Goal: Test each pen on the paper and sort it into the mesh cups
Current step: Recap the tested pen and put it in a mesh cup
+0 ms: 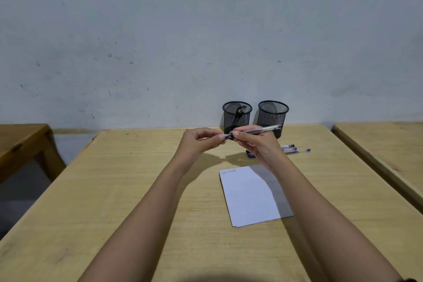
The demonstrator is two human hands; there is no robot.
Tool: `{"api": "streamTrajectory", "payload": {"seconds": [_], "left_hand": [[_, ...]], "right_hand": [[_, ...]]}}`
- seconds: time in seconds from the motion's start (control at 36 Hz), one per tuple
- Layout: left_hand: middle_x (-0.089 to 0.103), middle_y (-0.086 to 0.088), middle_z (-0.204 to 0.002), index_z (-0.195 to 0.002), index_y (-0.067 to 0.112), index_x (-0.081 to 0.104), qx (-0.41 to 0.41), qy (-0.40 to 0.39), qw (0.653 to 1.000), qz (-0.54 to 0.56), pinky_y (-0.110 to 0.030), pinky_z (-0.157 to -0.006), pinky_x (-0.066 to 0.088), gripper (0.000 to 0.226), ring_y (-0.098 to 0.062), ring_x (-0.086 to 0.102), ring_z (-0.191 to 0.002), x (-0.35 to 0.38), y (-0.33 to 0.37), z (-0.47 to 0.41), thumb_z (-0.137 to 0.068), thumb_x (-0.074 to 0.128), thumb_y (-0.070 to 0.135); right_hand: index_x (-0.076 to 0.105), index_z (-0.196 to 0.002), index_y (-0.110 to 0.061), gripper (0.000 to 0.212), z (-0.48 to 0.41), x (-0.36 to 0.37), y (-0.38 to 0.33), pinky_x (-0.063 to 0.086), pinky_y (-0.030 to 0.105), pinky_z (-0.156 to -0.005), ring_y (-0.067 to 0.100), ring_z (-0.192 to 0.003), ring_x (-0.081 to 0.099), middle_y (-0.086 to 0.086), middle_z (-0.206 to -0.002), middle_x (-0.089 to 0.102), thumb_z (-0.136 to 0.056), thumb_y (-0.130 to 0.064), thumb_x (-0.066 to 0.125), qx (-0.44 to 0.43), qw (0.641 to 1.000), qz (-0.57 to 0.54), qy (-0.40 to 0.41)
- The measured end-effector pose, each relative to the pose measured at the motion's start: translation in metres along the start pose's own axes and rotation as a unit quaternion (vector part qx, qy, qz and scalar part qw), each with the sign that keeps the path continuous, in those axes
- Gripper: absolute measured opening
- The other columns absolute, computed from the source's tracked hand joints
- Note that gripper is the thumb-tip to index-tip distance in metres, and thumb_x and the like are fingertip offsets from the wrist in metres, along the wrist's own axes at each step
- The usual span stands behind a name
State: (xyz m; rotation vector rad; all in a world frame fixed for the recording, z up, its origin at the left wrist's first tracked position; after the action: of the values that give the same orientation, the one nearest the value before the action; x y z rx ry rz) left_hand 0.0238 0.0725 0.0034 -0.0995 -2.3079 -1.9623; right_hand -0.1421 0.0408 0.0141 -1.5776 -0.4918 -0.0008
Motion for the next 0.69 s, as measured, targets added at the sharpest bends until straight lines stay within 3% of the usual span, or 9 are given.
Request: {"api": "streamTrajectory", "payload": {"seconds": [0.14, 0.31, 0.56, 0.69], "left_hand": [[0.073, -0.009, -0.080, -0.087, 0.003, 0.070, -0.051, 0.019, 0.996, 0.075, -0.020, -0.079, 0.056, 0.009, -0.017, 0.072, -0.075, 0.000, 0.002, 0.000, -0.079, 0.068, 0.000], [0.073, -0.008, -0.077, -0.084, 0.002, 0.070, -0.081, 0.048, 0.987, 0.132, -0.016, -0.072, 0.056, 0.005, -0.013, 0.071, -0.070, 0.003, 0.003, 0.002, -0.079, 0.068, 0.000], [0.074, -0.007, -0.074, -0.083, 0.001, 0.068, -0.094, 0.062, 0.974, 0.197, -0.017, -0.067, 0.057, 0.006, -0.015, 0.072, -0.069, 0.010, 0.003, 0.002, -0.079, 0.066, -0.002], [0.074, -0.009, -0.076, -0.087, -0.004, 0.067, -0.076, 0.053, 0.978, 0.186, -0.018, -0.070, 0.057, 0.009, -0.018, 0.072, -0.072, 0.013, 0.007, 0.000, -0.078, 0.066, -0.004]], "right_hand": [[0.071, -0.081, -0.006, 0.010, 0.000, 0.000, 0.008, 0.052, 0.016, -0.069, 0.010, -0.073, 0.066, 0.001, -0.070, 0.071, -0.073, 0.000, 0.073, -0.014, 1.000, 0.021, 0.017], [0.072, -0.084, -0.004, 0.014, 0.000, 0.003, 0.012, 0.050, 0.014, -0.068, 0.013, -0.077, 0.066, 0.003, -0.074, 0.072, -0.071, 0.000, 0.074, -0.014, 0.999, -0.001, 0.035], [0.067, -0.080, 0.000, 0.010, 0.001, 0.007, 0.002, 0.049, 0.014, -0.061, 0.007, -0.055, 0.060, -0.001, -0.056, 0.066, -0.074, 0.009, 0.067, -0.034, 0.999, -0.012, 0.028], [0.067, -0.079, -0.002, 0.012, 0.001, 0.006, 0.002, 0.050, 0.013, -0.060, 0.007, -0.058, 0.064, 0.000, -0.060, 0.068, -0.075, 0.008, 0.066, -0.017, 0.999, -0.036, 0.035]]}}
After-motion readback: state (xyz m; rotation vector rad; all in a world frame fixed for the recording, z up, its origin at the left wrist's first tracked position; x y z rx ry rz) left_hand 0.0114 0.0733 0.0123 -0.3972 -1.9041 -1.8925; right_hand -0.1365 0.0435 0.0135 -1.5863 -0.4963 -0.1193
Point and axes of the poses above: each hand's wrist, its own z-axis away from the middle knuckle, its own x-axis out of the palm, y = z × x, the point moved 3 cm from there along -z, towards the middle knuckle
